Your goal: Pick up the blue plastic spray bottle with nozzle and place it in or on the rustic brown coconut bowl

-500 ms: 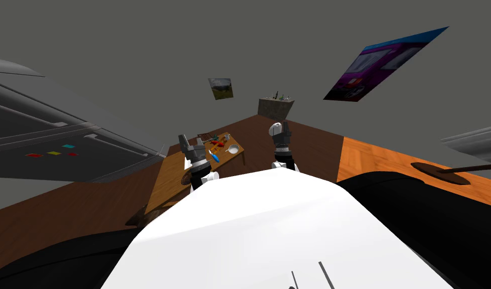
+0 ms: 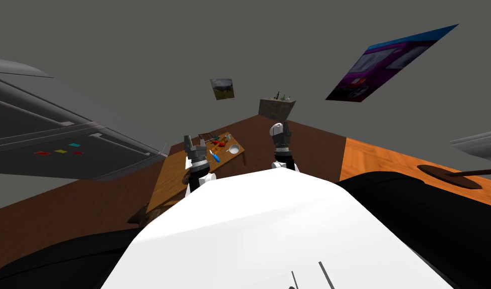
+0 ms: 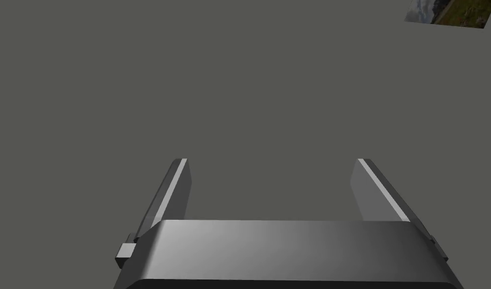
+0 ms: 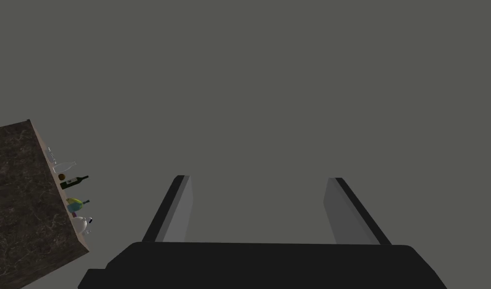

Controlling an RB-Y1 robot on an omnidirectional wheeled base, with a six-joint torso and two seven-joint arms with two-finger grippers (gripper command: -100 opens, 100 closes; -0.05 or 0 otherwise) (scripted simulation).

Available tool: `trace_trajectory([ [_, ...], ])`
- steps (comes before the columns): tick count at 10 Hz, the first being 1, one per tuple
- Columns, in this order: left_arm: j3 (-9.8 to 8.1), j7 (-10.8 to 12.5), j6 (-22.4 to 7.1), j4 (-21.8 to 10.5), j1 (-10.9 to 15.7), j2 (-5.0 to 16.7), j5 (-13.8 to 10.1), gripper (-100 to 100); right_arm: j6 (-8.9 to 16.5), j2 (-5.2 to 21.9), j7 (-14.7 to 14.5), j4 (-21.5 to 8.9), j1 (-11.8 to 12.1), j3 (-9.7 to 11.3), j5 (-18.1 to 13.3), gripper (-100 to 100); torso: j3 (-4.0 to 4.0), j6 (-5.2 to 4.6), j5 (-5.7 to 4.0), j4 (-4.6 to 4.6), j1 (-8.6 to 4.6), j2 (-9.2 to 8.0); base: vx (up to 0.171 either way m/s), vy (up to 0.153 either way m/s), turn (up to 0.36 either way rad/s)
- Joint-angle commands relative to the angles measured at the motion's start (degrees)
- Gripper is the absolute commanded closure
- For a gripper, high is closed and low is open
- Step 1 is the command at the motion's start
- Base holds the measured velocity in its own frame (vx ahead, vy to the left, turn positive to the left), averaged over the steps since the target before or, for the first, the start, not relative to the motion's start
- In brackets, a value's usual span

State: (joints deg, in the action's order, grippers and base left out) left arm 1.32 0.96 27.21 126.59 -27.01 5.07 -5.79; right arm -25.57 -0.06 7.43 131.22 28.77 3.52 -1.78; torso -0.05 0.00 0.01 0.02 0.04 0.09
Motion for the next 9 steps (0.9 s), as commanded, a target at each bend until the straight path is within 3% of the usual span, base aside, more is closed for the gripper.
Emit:
trace_trajectory([
  [1,-0.3,1.29,-0.63,-1.19,0.0,1.99,-1.3,-100,0.0,0.0,0.0,0.0,0.0,0.0,0.0,0,0.0,0.0,0.0,0.0,0.0,0.0,0.027,0.0,0.04],
  [5,-1.2,5.01,-3.1,-4.94,0.74,4.9,-5.35,-100,0.0,0.0,0.0,0.0,0.0,0.0,0.0,0,-0.04,0.0,-0.01,0.02,-0.04,0.07,0.039,-0.007,0.042],
  [9,-2.17,9.61,-6.15,-9.44,1.7,6.28,-10.37,-100,0.0,0.0,0.0,0.0,0.0,0.0,0.0,0,-0.07,0.0,-0.03,0.03,-0.1,0.11,0.049,-0.023,0.048],
])
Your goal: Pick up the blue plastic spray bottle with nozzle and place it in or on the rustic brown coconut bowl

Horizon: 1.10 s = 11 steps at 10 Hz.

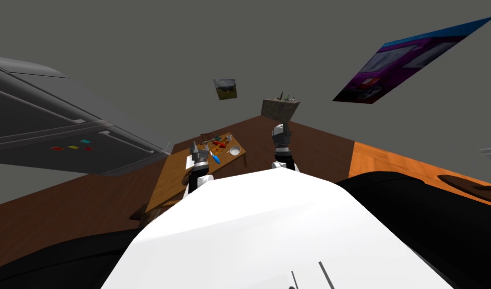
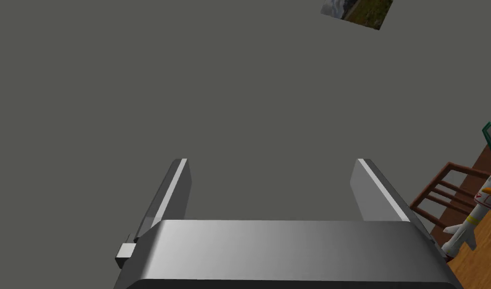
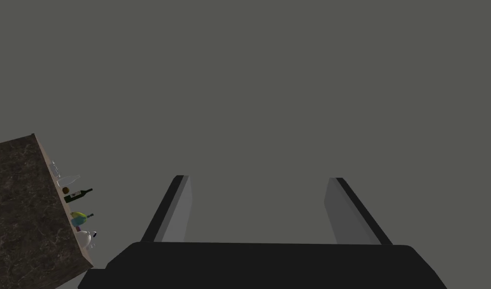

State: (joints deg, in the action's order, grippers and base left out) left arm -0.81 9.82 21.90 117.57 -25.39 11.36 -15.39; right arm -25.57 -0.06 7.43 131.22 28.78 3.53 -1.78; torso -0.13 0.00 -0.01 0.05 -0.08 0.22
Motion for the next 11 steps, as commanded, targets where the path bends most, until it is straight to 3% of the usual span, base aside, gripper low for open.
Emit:
trace_trajectory([
  [1,-0.3,2.03,-1.69,-1.68,0.36,0.17,-2.18,-100,0.0,0.0,0.0,0.0,0.0,0.0,0.0,0,0.0,0.0,0.0,0.0,0.0,0.0,0.059,-0.026,0.053],
  [11,-3.48,16.71,-11.46,-16.17,3.45,-0.26,-18.2,-100,0.0,0.0,0.0,0.0,0.0,0.0,0.0,0,-0.04,0.0,0.0,0.02,0.01,0.07,0.068,-0.031,0.063],
])
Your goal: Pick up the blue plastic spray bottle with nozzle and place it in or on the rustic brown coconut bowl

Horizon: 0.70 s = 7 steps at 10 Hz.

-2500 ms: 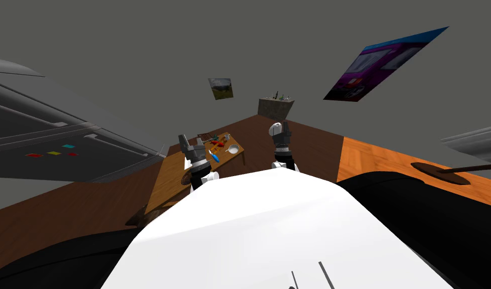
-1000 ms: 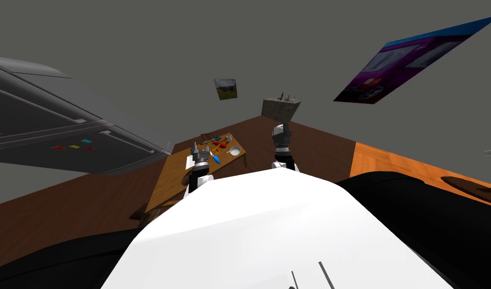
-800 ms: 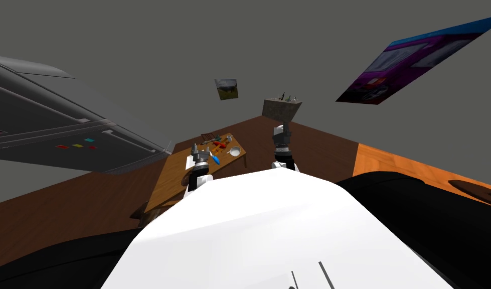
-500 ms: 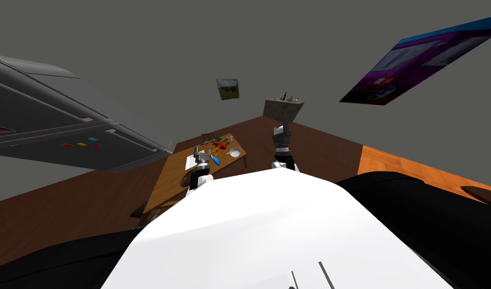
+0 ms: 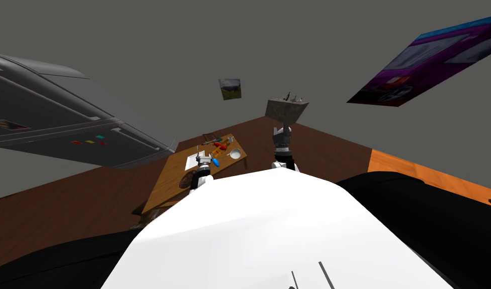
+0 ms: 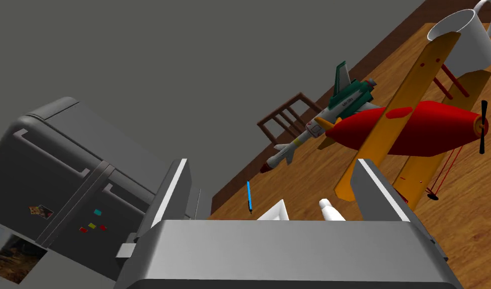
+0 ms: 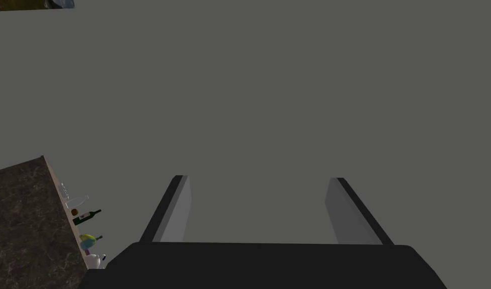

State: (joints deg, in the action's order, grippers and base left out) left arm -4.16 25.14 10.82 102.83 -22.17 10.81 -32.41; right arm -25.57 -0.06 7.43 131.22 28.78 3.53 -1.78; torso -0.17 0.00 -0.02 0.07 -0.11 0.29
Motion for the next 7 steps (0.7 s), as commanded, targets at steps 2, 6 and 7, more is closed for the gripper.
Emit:
trace_trajectory([
  [2,-0.81,4.3,-2.31,-4.31,0.81,-0.38,-4.35,-100,0.0,0.0,0.0,0.0,0.0,0.0,0.0,0,0.01,0.0,0.0,0.0,0.0,-0.02,0.064,-0.036,0.07],
  [6,-1.81,8.31,-4.98,-8.36,1.61,-1.47,-8.74,-100,0.0,0.0,0.0,0.0,0.0,0.0,0.0,0,0.07,0.01,0.02,-0.02,0.1,-0.13,0.042,-0.013,0.048],
  [7,-2.13,9.55,-5.8,-9.61,1.85,-1.83,-10.09,-100,0.0,0.0,0.0,0.0,0.0,0.0,0.0,0,0.06,0.0,0.02,-0.02,0.11,-0.1,0.055,-0.015,0.066],
])
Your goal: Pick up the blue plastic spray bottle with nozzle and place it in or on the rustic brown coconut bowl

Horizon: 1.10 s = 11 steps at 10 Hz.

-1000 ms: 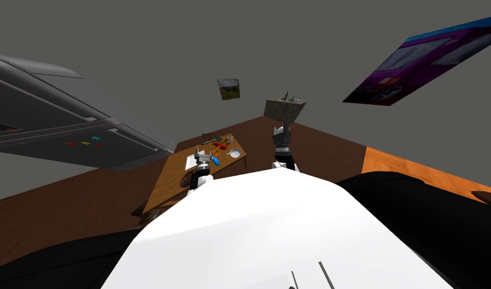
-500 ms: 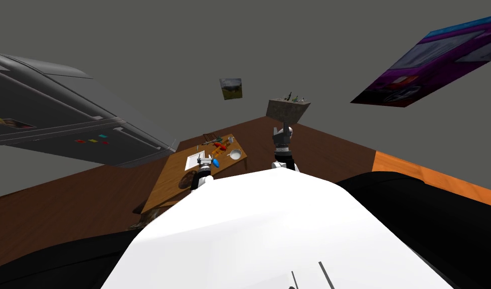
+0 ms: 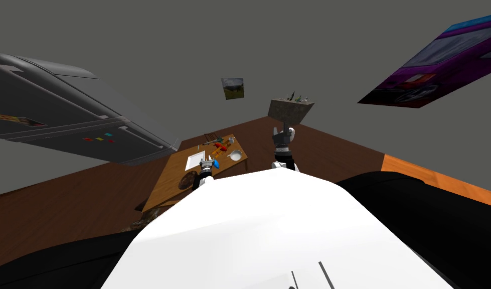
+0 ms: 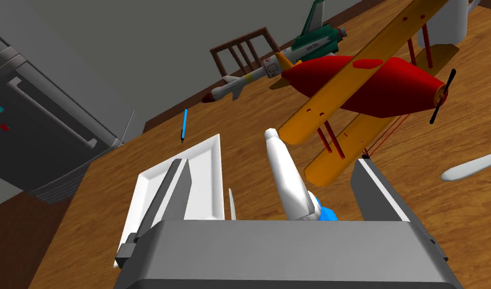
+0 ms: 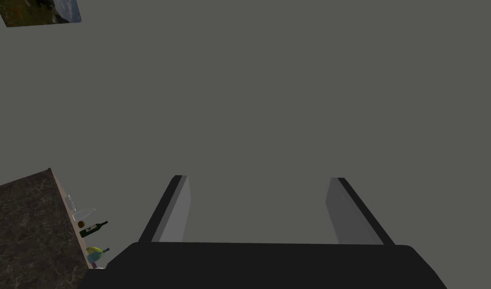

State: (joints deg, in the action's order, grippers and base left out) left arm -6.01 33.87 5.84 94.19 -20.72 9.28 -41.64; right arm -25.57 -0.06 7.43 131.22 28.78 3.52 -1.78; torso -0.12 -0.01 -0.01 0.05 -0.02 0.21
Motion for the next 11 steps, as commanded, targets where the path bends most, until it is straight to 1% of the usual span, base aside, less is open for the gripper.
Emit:
trace_trajectory([
  [1,-0.59,2.0,-1.59,-2.16,0.62,-0.67,-2.15,-100,0.0,0.0,0.0,0.0,0.0,0.0,0.0,0,0.0,0.0,0.0,0.0,0.0,0.0,0.059,-0.016,0.053],
  [4,-1.48,5.13,-3.64,-5.29,1.15,-2.0,-5.58,-100,0.0,0.0,0.0,0.0,0.0,0.0,0.0,0,0.01,0.0,0.0,0.0,0.03,-0.03,0.045,-0.007,0.052],
  [6,-2.02,6.82,-4.73,-6.97,1.41,-3.33,-7.43,-100,0.0,0.0,0.0,0.0,0.0,0.0,0.0,0,0.04,0.0,0.01,-0.01,0.06,-0.06,0.032,0.005,0.051],
  [9,-2.72,8.61,-5.85,-8.8,1.61,-6.38,-9.39,-100,0.0,0.0,0.0,0.0,-0.01,0.0,0.0,0,0.08,-0.01,0.02,-0.03,0.1,-0.13,0.017,0.015,0.045],
  [11,-3.01,9.22,-6.21,-9.45,1.65,-8.68,-10.06,-100,0.0,0.0,0.0,0.0,-0.01,0.0,0.0,0,0.09,-0.01,0.03,-0.04,0.14,-0.16,0.007,0.024,0.026],
])
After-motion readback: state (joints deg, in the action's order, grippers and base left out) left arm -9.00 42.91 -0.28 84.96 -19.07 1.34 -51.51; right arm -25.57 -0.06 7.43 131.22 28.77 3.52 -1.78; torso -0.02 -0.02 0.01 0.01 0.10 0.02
